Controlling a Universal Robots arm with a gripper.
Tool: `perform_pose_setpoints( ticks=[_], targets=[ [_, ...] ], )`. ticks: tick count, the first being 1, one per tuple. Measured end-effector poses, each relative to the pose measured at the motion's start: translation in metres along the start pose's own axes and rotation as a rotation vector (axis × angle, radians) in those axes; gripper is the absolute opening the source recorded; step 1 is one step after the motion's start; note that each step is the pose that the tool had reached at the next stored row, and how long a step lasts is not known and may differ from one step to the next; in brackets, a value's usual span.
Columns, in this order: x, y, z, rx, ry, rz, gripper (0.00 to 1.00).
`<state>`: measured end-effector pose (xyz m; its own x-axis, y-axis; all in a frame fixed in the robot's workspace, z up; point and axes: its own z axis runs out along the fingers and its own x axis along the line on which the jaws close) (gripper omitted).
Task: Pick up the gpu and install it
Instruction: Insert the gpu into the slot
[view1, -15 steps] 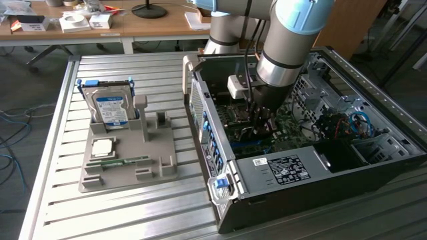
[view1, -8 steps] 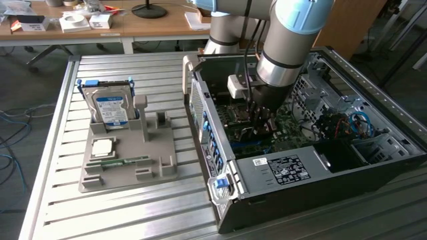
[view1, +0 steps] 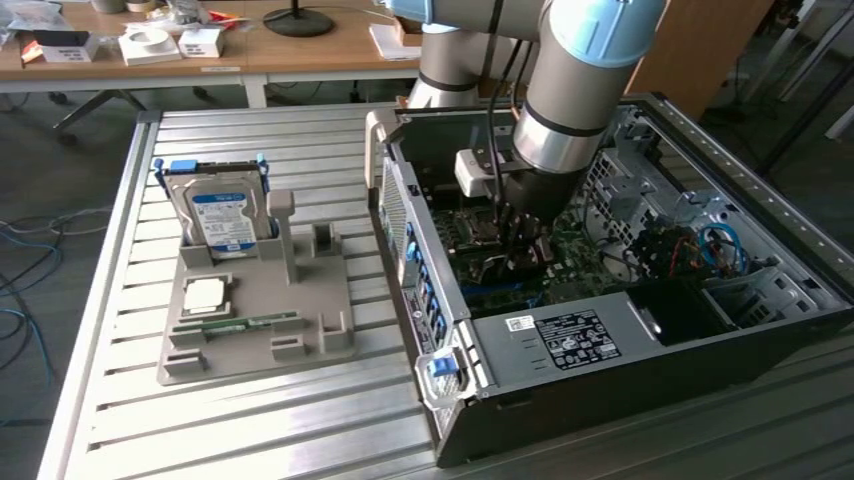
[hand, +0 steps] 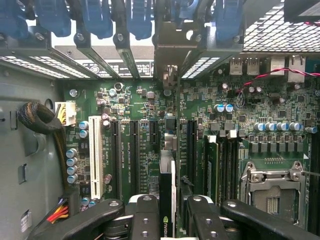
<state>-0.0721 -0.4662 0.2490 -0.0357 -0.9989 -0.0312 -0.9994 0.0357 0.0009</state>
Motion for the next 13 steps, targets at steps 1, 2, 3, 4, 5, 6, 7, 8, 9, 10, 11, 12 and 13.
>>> perform_pose_setpoints(
  ticks=[1,2,3,4,5,6,7,8,9,10,11,12,13],
  targets=[
    [0.0000,0.0000,0.0000,0.0000,0.0000,0.001,0.26],
    [0.0000,0.0000,0.0000,0.0000,0.0000,0.001,0.26],
    [0.0000,0.0000,0.0000,0.0001,0.0000,0.002,0.26],
    [-0.0003,0.0000,0.0000,0.0002,0.0001,0.002,0.26],
    [-0.0005,0.0000,-0.0003,0.0007,0.0000,0.002,0.26],
    [-0.0005,0.0000,-0.0010,0.0010,-0.0001,0.002,0.26],
    [-0.0005,0.0000,-0.0022,0.0011,0.0004,0.002,0.26],
    [-0.0005,0.0000,-0.0032,0.0011,0.0001,0.002,0.26],
    [-0.0006,0.0000,-0.0037,0.0010,-0.0001,0.002,0.26],
    [-0.0006,0.0000,-0.0038,0.0011,-0.0003,0.002,0.26],
    [-0.0006,0.0000,-0.0038,0.0012,-0.0004,0.002,0.26],
    [-0.0006,0.0000,-0.0038,0.0012,-0.0004,0.002,0.26],
    [-0.0006,0.0000,-0.0039,0.0011,-0.0003,0.003,0.26]
  ],
)
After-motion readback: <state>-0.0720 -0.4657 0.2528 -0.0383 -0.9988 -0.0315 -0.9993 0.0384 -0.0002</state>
